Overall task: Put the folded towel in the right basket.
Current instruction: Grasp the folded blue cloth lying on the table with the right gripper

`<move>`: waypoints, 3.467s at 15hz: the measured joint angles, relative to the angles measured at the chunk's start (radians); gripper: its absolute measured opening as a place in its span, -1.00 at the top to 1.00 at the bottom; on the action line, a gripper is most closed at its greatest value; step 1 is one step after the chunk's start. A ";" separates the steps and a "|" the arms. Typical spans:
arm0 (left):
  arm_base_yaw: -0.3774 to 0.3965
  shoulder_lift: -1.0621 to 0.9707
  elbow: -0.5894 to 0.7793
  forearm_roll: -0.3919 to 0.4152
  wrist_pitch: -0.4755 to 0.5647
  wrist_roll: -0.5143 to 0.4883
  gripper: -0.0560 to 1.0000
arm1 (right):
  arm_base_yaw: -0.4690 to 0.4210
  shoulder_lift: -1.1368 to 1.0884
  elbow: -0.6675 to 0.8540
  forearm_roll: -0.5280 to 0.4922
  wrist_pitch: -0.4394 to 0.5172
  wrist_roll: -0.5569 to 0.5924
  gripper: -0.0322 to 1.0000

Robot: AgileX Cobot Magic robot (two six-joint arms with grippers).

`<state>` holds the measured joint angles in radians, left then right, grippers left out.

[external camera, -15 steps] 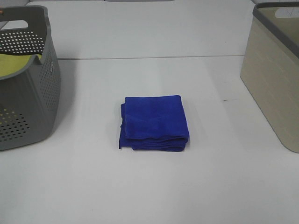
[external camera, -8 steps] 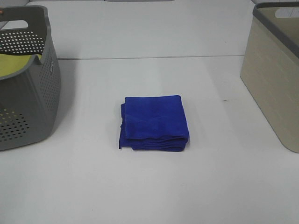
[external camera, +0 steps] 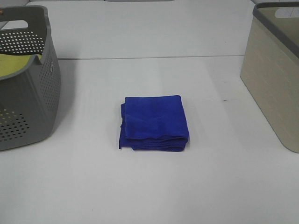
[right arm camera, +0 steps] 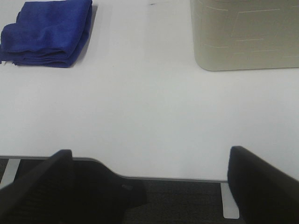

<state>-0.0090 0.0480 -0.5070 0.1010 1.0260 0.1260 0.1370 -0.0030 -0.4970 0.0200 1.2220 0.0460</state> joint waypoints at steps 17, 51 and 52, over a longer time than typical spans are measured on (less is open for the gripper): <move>0.000 0.000 0.000 0.000 0.000 0.000 -0.98 | 0.000 0.639 -0.487 0.169 -0.183 -0.095 -0.67; 0.000 0.000 0.000 0.000 0.000 0.000 -0.98 | 0.157 2.046 -0.537 0.952 -0.676 -0.819 -0.64; 0.000 0.000 0.000 0.000 0.000 0.000 -0.98 | 0.157 2.054 -0.543 0.963 -0.671 -0.818 -0.64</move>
<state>-0.0090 0.0480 -0.5070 0.1010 1.0260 0.1260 0.2940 2.0510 -1.0400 0.9830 0.5510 -0.7720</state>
